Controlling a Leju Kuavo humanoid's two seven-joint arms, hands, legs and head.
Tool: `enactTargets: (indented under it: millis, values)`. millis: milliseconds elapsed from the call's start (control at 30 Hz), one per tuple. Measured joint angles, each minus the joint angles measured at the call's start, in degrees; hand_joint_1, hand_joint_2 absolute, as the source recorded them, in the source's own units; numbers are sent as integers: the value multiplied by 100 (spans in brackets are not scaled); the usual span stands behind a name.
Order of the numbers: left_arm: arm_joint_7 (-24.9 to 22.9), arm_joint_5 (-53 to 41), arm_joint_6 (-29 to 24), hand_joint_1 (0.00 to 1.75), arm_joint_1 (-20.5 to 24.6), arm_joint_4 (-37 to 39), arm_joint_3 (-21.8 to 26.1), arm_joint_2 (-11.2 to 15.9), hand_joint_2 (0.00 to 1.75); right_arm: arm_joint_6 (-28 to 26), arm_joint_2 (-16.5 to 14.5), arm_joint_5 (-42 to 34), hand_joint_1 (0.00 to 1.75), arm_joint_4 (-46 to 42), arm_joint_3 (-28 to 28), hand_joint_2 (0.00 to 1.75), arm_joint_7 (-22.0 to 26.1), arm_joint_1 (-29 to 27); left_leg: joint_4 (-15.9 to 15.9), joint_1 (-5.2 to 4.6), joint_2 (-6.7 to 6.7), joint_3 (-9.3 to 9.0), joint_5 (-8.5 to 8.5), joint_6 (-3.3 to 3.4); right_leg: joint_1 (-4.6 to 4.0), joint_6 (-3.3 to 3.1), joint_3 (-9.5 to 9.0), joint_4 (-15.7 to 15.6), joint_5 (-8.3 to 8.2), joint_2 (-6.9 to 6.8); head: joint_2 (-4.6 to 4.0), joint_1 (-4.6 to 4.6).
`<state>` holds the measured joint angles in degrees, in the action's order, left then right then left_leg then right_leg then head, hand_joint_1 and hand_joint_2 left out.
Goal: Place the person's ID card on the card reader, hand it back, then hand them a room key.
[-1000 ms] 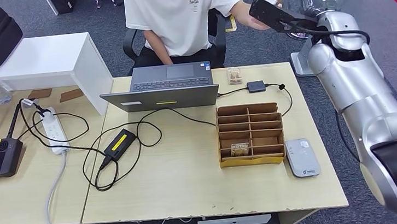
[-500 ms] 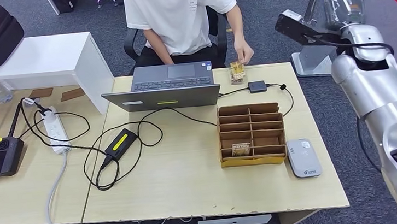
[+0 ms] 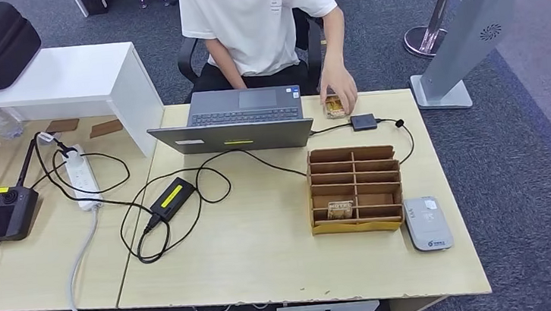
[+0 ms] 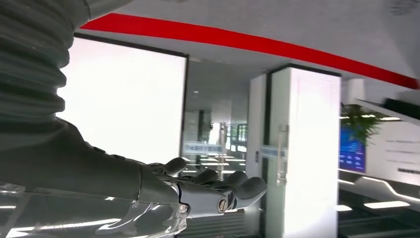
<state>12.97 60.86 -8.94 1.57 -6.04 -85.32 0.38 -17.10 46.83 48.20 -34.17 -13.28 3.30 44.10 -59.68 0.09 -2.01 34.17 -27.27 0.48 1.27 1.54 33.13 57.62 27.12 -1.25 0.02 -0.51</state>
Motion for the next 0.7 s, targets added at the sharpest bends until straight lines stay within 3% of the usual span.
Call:
enactTargets:
  millis: [67, 167, 333, 500, 700]
  values:
    - [19, 39, 16, 0, -50, 2, 29, 6, 175, -71, 386, -187, 0, 34, 465, 175, 71, -546, 2, -1, 12, 2, -11, 6, 3, 1, 4, -1, 4, 14, 0, -1]
    - [31, 83, 24, 0, -60, 8, 62, 16, 175, -126, 721, -310, 0, 80, 1101, 175, 51, -1378, 2, 0, 39, -18, -36, 7, 1, 4, -6, -5, 14, 47, 0, -9]
    - [48, 125, 48, 0, -90, 20, 152, 28, 175, -301, 926, -300, 0, 327, 2363, 175, 158, -2684, 8, -1, 40, -37, -47, 16, 4, 0, -25, -6, 31, 48, 0, -9]
    - [83, 150, 70, 0, -105, 56, 198, 29, 175, -541, 745, -53, 0, 741, 3519, 175, 365, -3571, 12, 0, 41, -41, -48, 16, 0, -1, -27, -6, 36, 48, 0, -8]
    - [124, 170, 104, 0, -116, 93, 273, 24, 175, -867, 90, 127, 0, 1261, 4412, 175, 534, -4233, 18, 1, 47, -46, -50, 13, 2, -3, -27, -6, 37, 52, 0, -9]
